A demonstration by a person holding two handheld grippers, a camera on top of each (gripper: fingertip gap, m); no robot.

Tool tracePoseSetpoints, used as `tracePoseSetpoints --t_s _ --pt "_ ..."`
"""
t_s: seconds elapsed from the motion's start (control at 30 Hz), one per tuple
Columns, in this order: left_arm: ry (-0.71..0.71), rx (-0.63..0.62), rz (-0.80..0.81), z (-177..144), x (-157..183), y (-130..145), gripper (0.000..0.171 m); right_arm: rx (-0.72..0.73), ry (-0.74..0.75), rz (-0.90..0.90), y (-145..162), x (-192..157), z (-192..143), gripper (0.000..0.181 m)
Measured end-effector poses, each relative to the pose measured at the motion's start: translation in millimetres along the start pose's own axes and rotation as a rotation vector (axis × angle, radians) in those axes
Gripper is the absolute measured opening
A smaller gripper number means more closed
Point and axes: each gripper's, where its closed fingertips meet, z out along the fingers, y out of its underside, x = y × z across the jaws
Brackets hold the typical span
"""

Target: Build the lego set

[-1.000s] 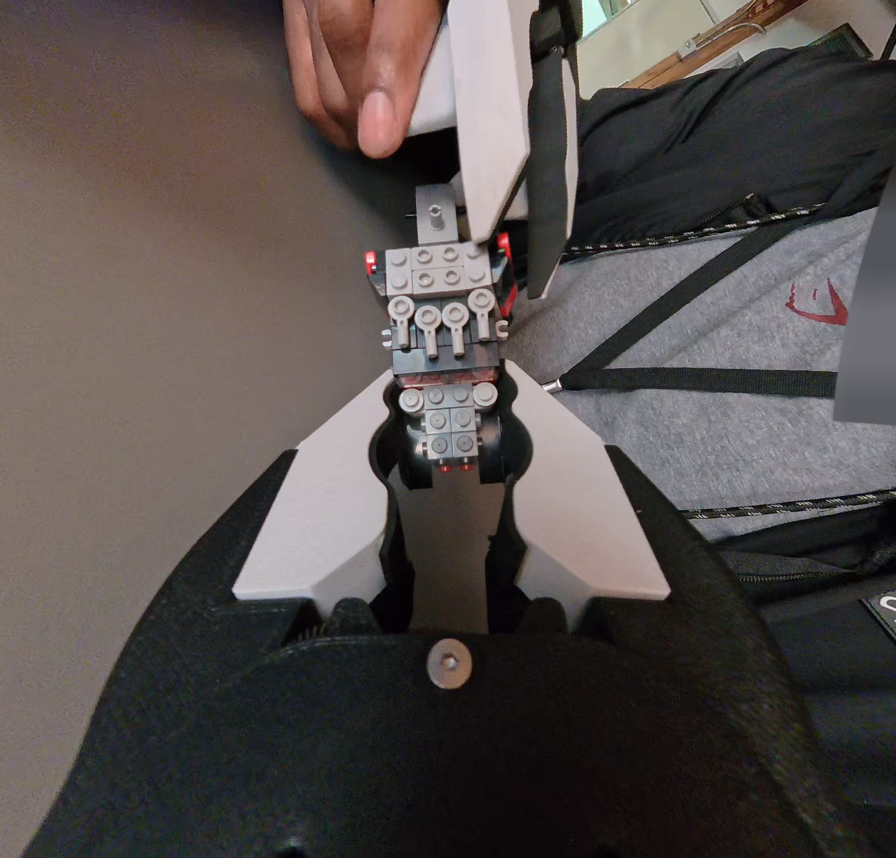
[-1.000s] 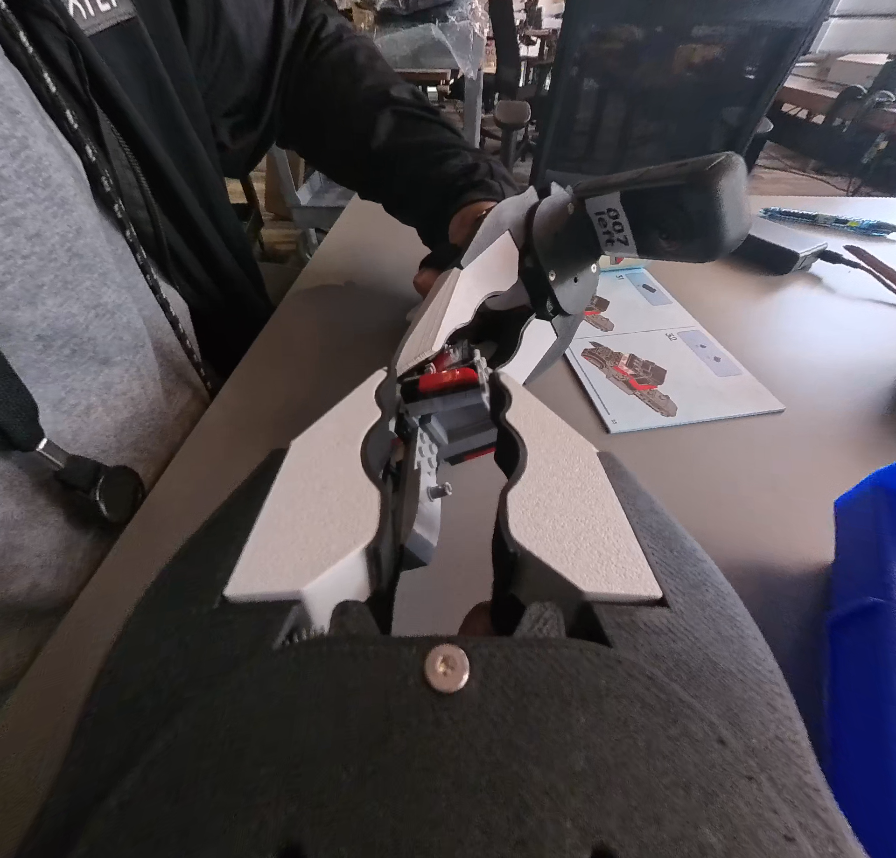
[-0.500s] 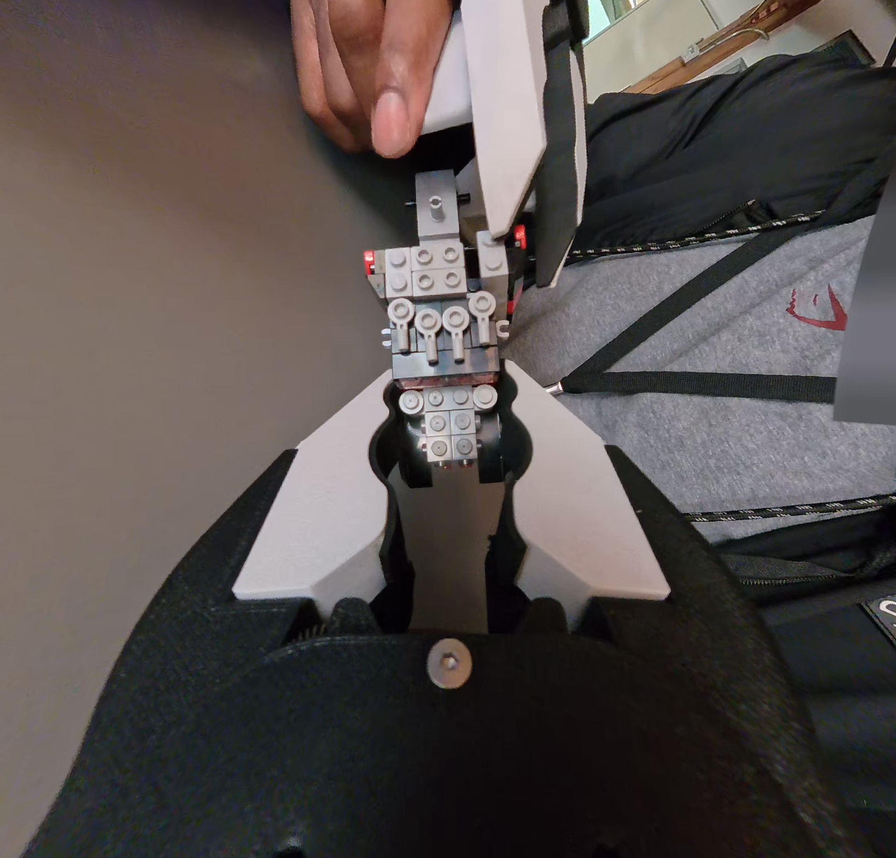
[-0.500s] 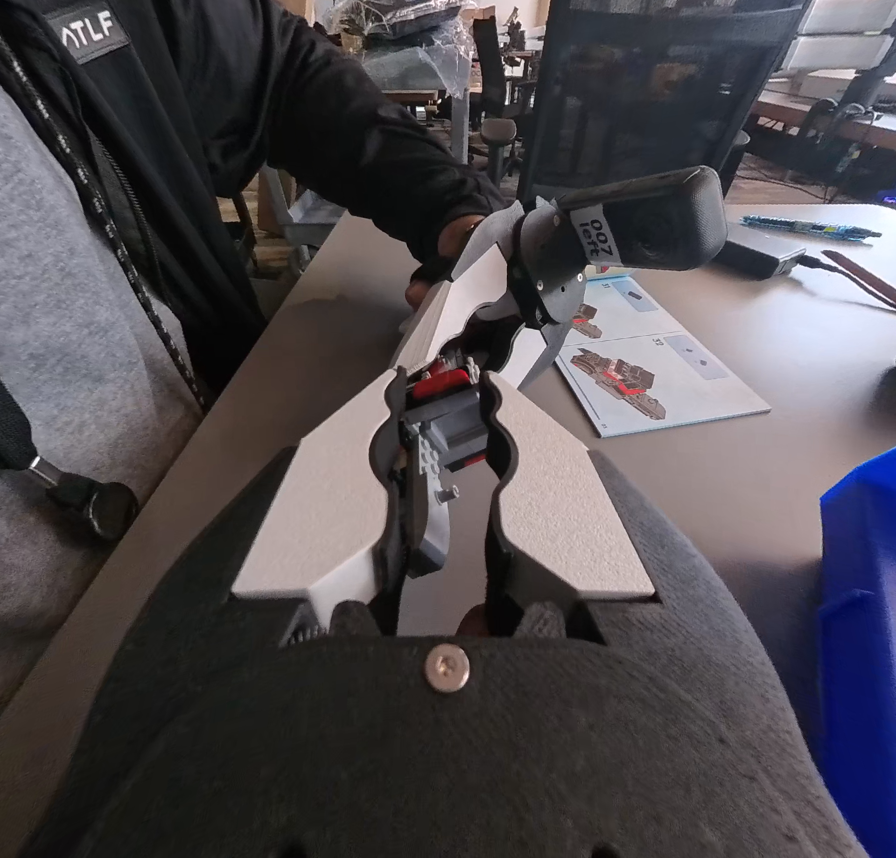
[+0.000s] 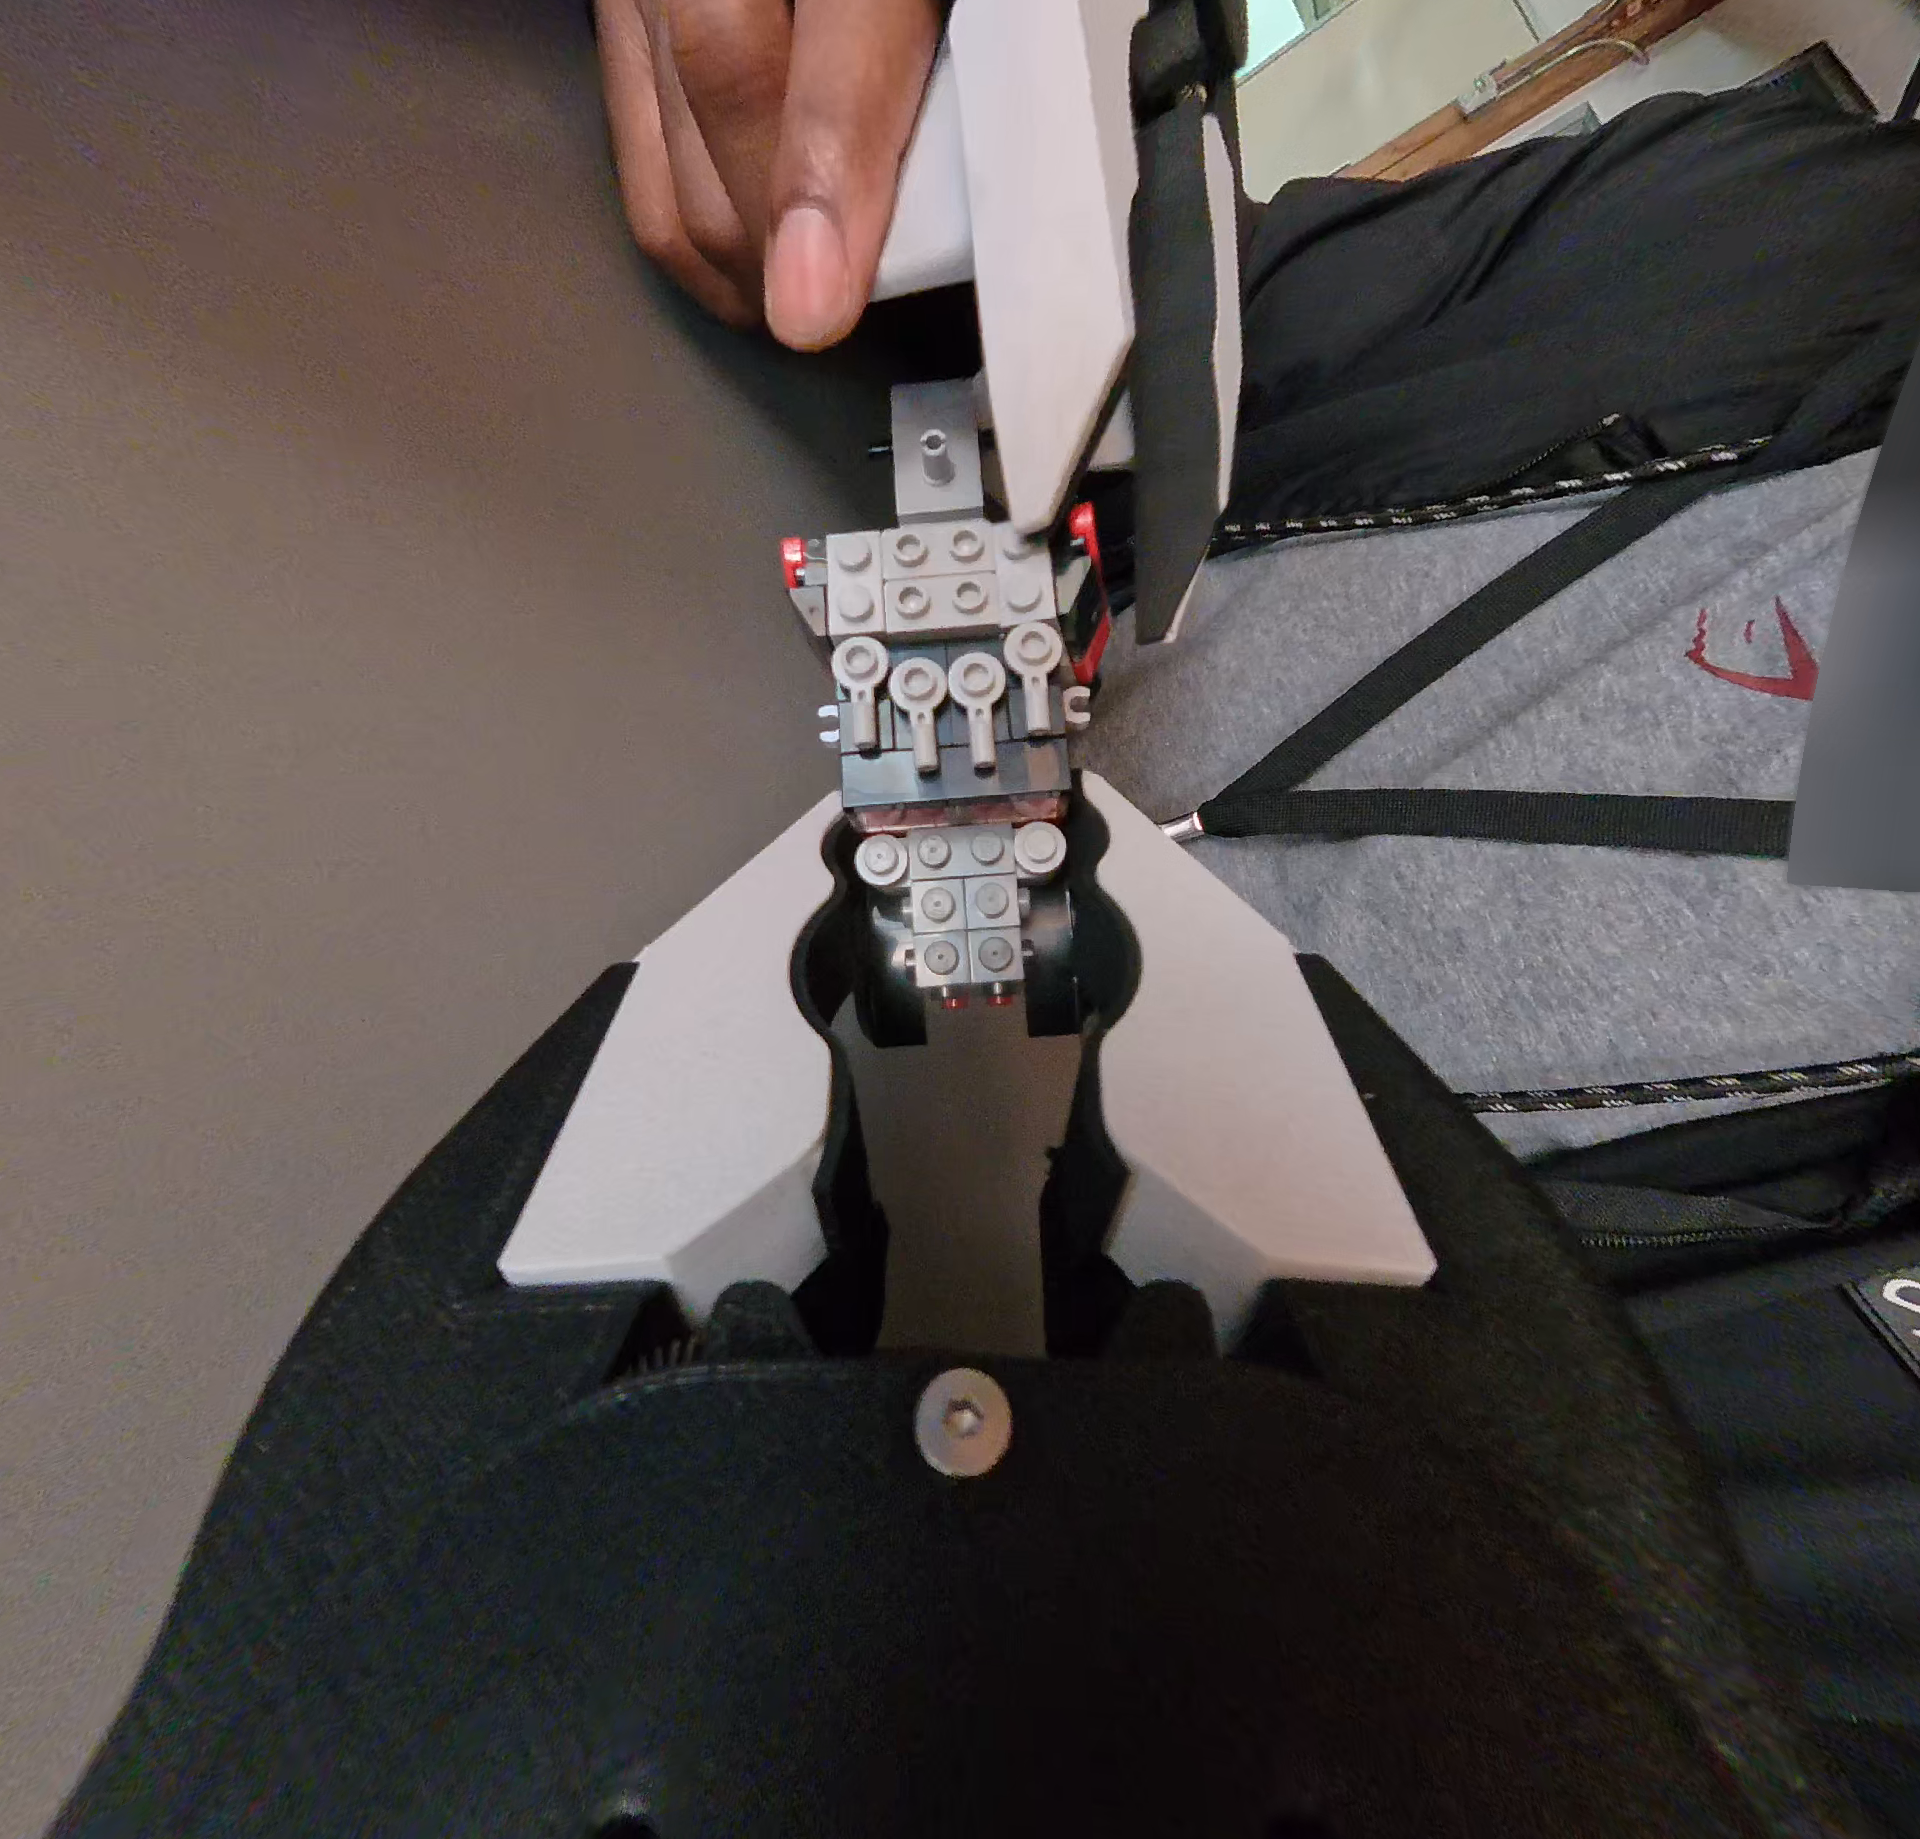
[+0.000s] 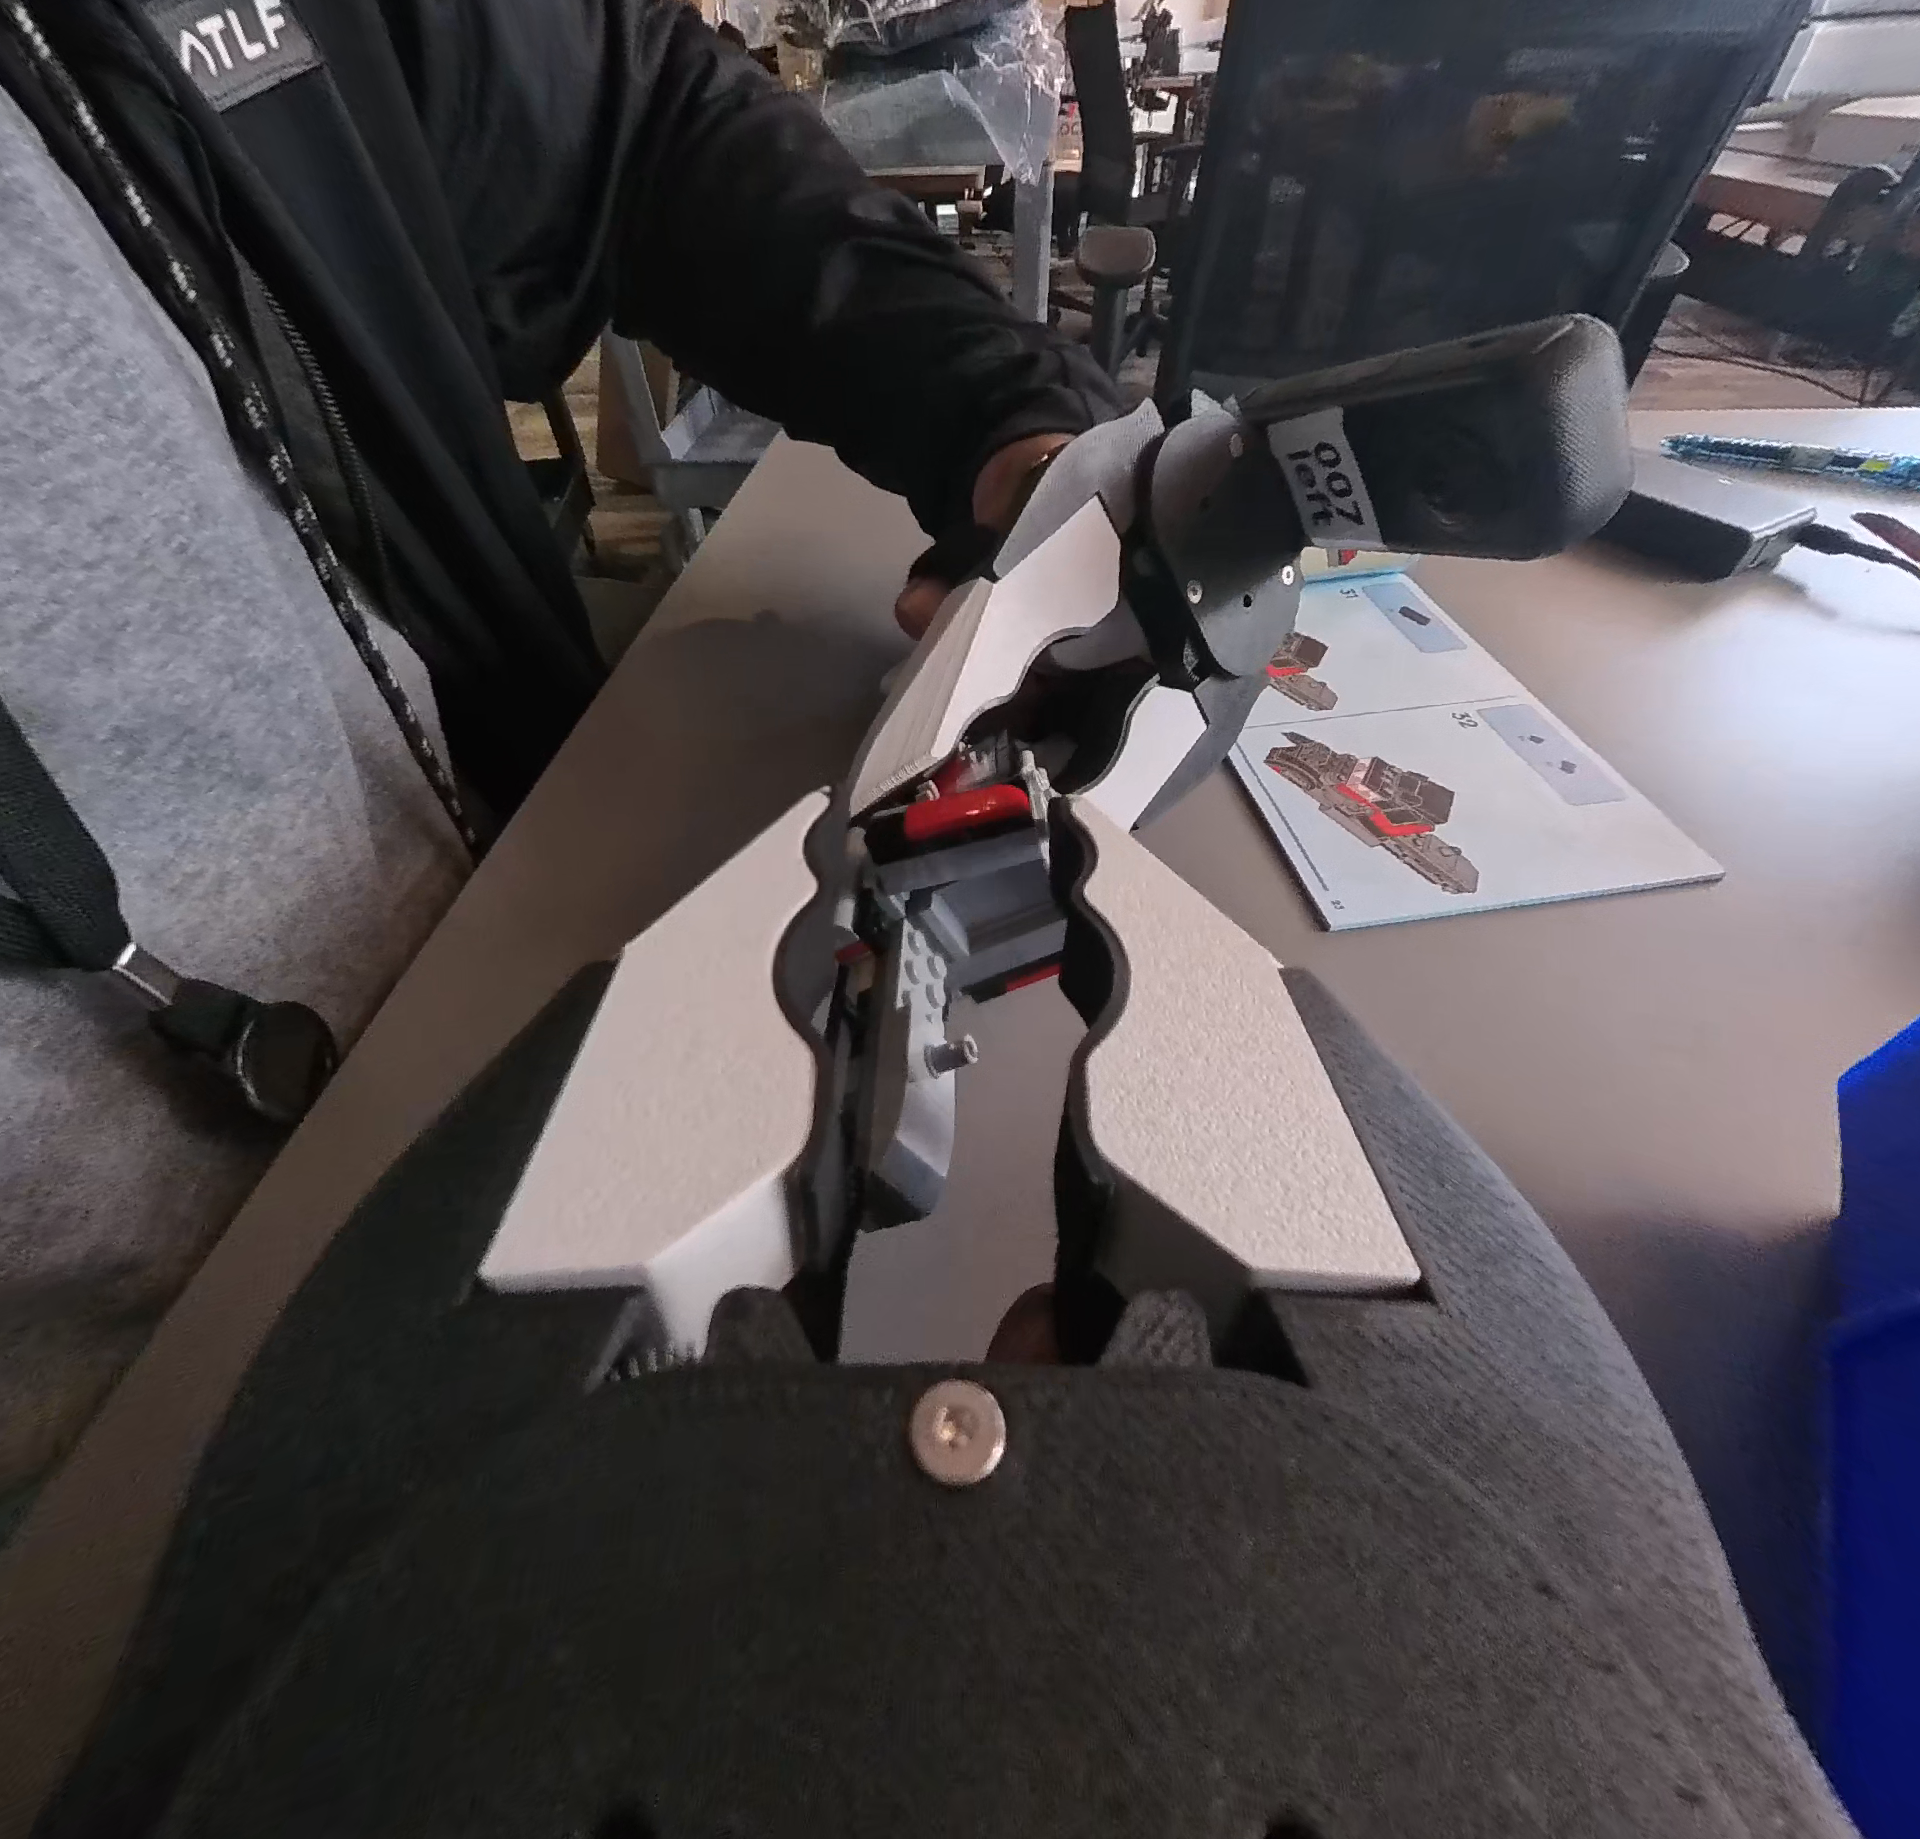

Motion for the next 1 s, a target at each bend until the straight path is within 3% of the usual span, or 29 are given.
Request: tracePoseSetpoints --t_s 0.3,1.0 --pt "-0.006 0.011 -0.006 -1.0 -1.3 -1.4 0.038 0.042 0.049 0.008 -7.3 9.0 -3.4 0.026" --pt "-0.003 -0.005 -0.01 0.4 -1.3 0.4 0.038 -0.011 -0.014 -0.04 -0.2 -2.6 0.6 0.042"
